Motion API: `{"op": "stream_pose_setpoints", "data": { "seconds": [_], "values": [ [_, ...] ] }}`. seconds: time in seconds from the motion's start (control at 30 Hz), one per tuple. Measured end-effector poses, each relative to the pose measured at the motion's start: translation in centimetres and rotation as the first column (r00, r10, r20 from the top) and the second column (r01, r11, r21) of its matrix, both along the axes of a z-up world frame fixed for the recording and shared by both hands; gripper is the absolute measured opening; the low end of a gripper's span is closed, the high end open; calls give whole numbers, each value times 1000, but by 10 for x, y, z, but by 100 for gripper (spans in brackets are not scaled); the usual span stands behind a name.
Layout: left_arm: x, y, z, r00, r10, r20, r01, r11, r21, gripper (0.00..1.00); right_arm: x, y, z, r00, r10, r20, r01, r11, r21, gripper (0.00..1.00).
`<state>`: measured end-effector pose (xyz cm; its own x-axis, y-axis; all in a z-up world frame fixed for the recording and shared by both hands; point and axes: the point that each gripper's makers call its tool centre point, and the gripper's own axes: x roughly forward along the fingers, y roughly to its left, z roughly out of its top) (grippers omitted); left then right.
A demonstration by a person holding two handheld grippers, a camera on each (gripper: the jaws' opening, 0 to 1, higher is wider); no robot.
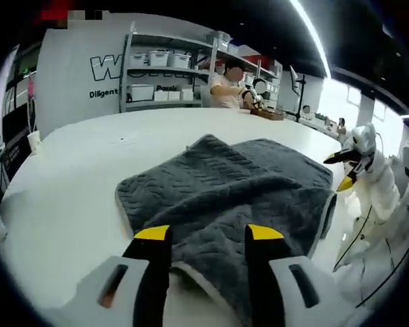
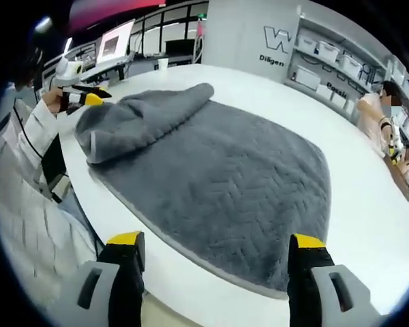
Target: Open the folded towel by lifting each exposed corner and separating the folded layers until the towel lies flat within the target outline without major curled edges
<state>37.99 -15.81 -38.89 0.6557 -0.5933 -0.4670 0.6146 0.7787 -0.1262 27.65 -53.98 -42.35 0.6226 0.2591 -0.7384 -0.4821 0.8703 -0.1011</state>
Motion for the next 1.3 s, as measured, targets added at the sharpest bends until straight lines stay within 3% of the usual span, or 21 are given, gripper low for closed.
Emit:
{"op": "stream_pose_setpoints", "data": {
  "seconds": [0.3,0.57,0.67,0.83,1.3],
  "values": [
    [5,-9,-21,1000,-10,3,9,999,35,48,0,1,1,1000,8,2,-8,1000,0,85],
    [-6,-1,-46,998,-26,-54,32,992,122,51,-1,-1,-2,1000,0,-9,0,1000,-3,85],
    [-10,-3,-47,998,-55,-36,60,988,140,53,2,3,-2,1000,12,-9,-12,1000,-3,85],
    [-19,-10,-50,991,-130,-29,133,972,193,69,4,5,-2,1000,14,-9,-14,1000,-3,85],
    [-29,-15,-52,986,-167,-8,166,970,176,79,5,8,-3,1000,27,-13,-27,1000,-8,85]
  ]
}}
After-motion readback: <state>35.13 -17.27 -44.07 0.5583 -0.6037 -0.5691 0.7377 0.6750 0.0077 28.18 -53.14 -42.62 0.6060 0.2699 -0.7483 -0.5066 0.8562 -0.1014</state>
